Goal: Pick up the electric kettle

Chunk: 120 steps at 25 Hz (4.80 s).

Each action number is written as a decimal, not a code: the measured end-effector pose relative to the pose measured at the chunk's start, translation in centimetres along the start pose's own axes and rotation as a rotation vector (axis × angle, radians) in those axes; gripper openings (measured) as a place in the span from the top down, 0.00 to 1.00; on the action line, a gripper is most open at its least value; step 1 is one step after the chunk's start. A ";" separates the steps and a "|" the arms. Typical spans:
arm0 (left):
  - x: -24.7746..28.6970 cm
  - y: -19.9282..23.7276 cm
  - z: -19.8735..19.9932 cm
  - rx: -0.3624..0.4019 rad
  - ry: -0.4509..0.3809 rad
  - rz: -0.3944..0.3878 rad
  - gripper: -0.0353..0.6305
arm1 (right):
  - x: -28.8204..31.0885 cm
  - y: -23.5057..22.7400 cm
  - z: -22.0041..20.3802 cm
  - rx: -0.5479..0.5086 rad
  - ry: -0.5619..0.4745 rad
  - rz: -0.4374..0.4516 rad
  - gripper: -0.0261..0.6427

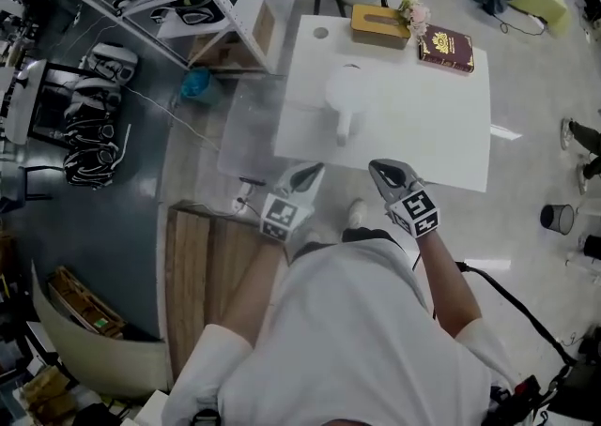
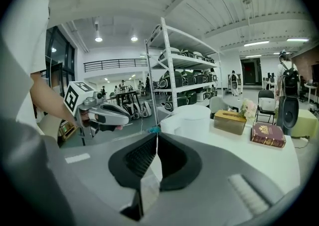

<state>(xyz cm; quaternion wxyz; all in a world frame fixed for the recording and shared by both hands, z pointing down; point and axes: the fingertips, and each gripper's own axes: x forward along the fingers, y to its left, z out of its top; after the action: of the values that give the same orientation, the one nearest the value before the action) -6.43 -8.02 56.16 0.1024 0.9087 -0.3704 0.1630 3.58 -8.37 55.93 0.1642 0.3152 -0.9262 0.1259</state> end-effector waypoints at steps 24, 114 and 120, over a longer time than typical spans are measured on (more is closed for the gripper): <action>2.6 4.5 0.3 -0.033 0.018 0.064 0.94 | 5.3 -2.9 0.5 -0.049 0.081 0.115 0.91; 8.1 14.1 1.8 -0.014 0.064 -0.100 0.94 | 18.5 -5.7 3.7 -0.200 0.196 0.219 0.83; 10.0 13.9 2.7 0.019 0.071 -0.154 0.94 | 17.5 -9.3 4.6 -0.176 0.173 0.130 0.83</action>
<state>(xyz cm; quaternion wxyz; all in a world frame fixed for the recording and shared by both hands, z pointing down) -8.95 -25.04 58.30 0.1192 0.9291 -0.2940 0.1901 -4.71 -26.52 59.62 0.2617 0.2267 -0.9346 0.0812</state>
